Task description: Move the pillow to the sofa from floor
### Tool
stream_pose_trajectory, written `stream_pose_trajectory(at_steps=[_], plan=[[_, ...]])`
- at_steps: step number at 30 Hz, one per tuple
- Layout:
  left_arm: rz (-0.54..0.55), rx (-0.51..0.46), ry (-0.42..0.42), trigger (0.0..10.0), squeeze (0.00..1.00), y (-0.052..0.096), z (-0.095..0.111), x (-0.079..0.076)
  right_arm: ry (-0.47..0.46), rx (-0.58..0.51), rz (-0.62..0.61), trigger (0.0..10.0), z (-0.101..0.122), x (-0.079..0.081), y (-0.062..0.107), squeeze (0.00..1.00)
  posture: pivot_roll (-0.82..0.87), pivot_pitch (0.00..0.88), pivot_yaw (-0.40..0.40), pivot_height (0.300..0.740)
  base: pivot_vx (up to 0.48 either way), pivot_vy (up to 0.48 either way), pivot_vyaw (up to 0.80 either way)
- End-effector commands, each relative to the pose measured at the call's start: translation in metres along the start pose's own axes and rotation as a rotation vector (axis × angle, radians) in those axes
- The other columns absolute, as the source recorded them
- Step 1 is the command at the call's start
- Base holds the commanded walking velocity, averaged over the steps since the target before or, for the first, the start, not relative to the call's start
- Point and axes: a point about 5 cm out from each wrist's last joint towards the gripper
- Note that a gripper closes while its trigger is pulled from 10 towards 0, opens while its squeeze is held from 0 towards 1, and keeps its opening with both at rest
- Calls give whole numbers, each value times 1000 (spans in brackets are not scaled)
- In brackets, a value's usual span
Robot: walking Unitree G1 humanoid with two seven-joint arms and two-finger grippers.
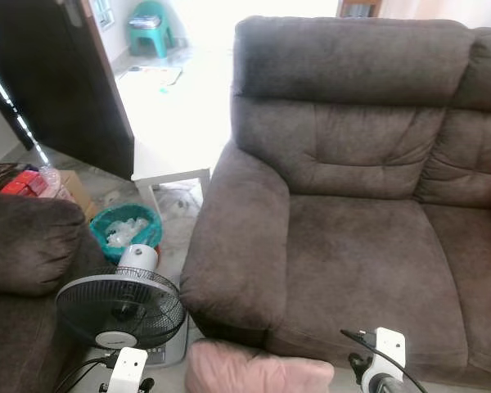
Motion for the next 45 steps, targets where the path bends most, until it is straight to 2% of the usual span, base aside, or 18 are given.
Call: stream_pose_trajectory(at_steps=[1,7,26,32,45], plan=[[9,14,-25,10000,0,2,-4,4,-2,8,1,10000,-2,1,0,0,51,22,-20,740,0,-439,0],[12,11,-20,10000,0,2,-4,4,-2,7,2,10000,-2,1,0,0,50,24,-19,740,0,-421,0],[23,3,-6,10000,0,2,-4,5,-1,7,3,10000,-2,1,0,0,51,25,-19,740,0,0,0],[33,2,22,10000,0,2,-5,5,-2,7,4,10000,-2,1,0,0,50,23,-18,740,0,0,0],[36,3,28,10000,0,2,-5,5,-8,3,3,10000,-2,1,0,0,51,23,-19,740,0,413,0]])
Point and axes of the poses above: a point about 5 cm out from each wrist's last joint towards the gripper, its own y axis pointing back from the gripper into the wrist, its own z axis along the axis of the wrist's last joint, x = y × z, and after that the axes turned 5 degrees about y, right-handed
